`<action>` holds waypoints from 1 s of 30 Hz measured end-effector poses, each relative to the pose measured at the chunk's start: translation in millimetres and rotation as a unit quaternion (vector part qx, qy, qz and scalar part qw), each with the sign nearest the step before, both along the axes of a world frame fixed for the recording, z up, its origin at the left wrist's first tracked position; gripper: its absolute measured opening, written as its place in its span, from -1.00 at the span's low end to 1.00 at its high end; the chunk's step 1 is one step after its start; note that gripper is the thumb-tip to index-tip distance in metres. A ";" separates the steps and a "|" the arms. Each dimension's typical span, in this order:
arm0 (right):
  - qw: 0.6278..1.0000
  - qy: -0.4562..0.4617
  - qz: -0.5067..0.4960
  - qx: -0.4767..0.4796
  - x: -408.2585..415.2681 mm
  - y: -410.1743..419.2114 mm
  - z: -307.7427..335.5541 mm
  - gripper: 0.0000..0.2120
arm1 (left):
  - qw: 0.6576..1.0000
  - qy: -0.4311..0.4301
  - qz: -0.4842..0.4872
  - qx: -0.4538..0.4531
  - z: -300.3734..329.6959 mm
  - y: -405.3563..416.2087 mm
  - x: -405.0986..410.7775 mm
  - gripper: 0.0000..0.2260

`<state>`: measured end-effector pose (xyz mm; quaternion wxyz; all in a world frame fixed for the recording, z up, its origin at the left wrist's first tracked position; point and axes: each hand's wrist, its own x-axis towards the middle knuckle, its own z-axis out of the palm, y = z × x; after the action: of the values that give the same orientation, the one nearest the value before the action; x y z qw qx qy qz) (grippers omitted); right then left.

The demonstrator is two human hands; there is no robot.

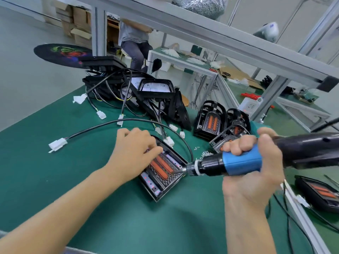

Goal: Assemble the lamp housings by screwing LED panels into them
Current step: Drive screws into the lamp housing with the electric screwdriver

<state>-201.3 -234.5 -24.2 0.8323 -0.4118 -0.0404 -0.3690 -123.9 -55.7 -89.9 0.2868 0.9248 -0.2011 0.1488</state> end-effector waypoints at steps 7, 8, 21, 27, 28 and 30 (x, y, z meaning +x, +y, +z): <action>0.989 -0.002 0.084 -0.120 4.4 20.1 -16.5 -0.71 | 0.990 0.067 -0.121 0.000 -37.5 30.4 -26.0 -0.36; 0.987 0.002 0.081 -0.136 3.8 22.4 -19.8 -0.72 | 0.989 0.066 -0.131 0.023 -40.8 28.4 -25.2 -0.33; 0.976 0.022 0.062 -0.208 7.3 30.3 -31.6 -0.92 | 0.992 -0.002 -0.116 0.040 -50.0 18.6 -20.4 -0.32; 0.977 0.013 0.082 -0.194 7.9 32.7 -33.0 -0.94 | 0.992 -0.001 -0.115 0.049 -48.0 18.5 -19.9 -0.33; 0.976 0.008 0.083 -0.202 7.9 34.0 -32.1 -0.97 | 0.992 0.000 -0.115 0.047 -48.0 18.6 -19.9 -0.33; 0.972 0.003 0.079 -0.220 8.4 36.0 -30.4 -0.89 | 0.992 -0.003 -0.115 0.042 -48.3 18.9 -20.3 -0.33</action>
<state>-192.9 -198.5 -54.6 0.7477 -0.5814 -0.1509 -0.2830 -144.2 -36.8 -138.2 0.2620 0.9063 -0.3135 0.1084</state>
